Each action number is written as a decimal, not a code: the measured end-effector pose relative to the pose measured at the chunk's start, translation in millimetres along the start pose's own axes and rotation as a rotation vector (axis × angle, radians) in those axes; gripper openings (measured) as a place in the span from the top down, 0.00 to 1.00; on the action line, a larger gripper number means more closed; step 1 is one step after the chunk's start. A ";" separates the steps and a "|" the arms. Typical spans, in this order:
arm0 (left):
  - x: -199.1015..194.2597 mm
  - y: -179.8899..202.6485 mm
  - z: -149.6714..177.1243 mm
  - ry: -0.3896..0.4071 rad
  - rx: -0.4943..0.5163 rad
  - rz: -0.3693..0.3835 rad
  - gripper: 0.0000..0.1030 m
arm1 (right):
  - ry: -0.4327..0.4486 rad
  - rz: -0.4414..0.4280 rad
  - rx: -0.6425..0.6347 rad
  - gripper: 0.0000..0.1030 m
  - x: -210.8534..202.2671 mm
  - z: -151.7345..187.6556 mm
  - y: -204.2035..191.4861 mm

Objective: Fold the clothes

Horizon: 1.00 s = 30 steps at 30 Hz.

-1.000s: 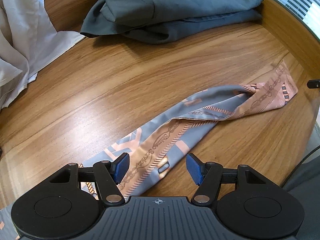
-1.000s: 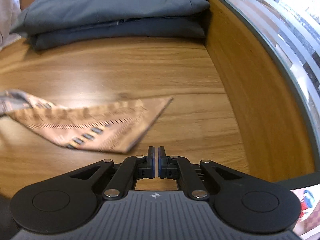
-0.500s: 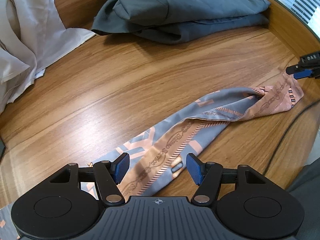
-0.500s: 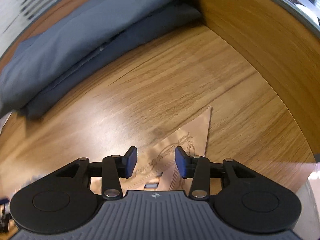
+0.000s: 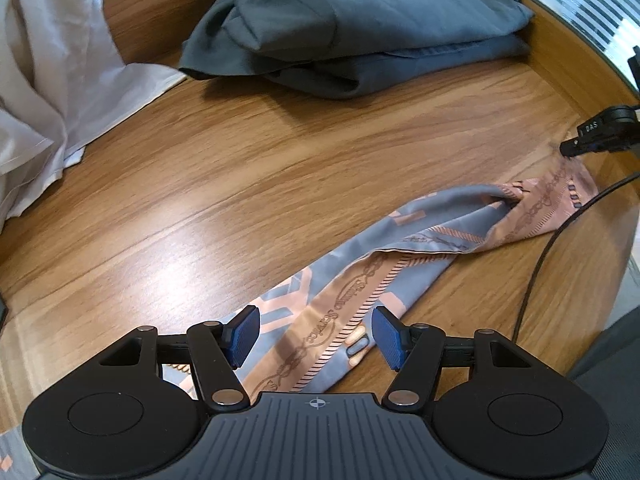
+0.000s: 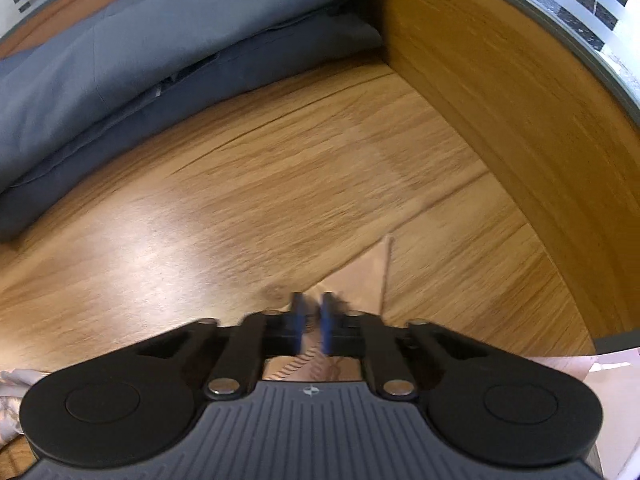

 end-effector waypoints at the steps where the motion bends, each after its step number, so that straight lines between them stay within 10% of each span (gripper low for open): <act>1: 1.3 0.8 0.4 -0.003 0.003 0.006 0.40 | 0.000 -0.006 0.001 1.00 -0.2 -0.1 1.4; 15: 32.5 13.2 -15.5 -0.017 0.094 0.035 0.63 | 0.065 -0.058 0.030 1.00 -27.6 -28.4 20.5; 23: 47.3 30.7 -20.0 -0.038 0.258 0.035 0.85 | -0.046 -0.182 0.105 0.94 -36.3 -10.7 7.0; 30: 44.3 30.5 -20.6 -0.030 0.291 0.048 0.97 | -0.051 -0.383 -0.251 0.75 -64.8 23.0 -62.7</act>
Point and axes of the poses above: each gripper's, at about its wrist camera, not at the fingertips, and x roughly the way its jaws point, y to its right, z to its underside, the point moved 9 cm from there along x, roughly the way its jaws point, and after that the axes turned 14 degrees about z, right-handed, at the moved point
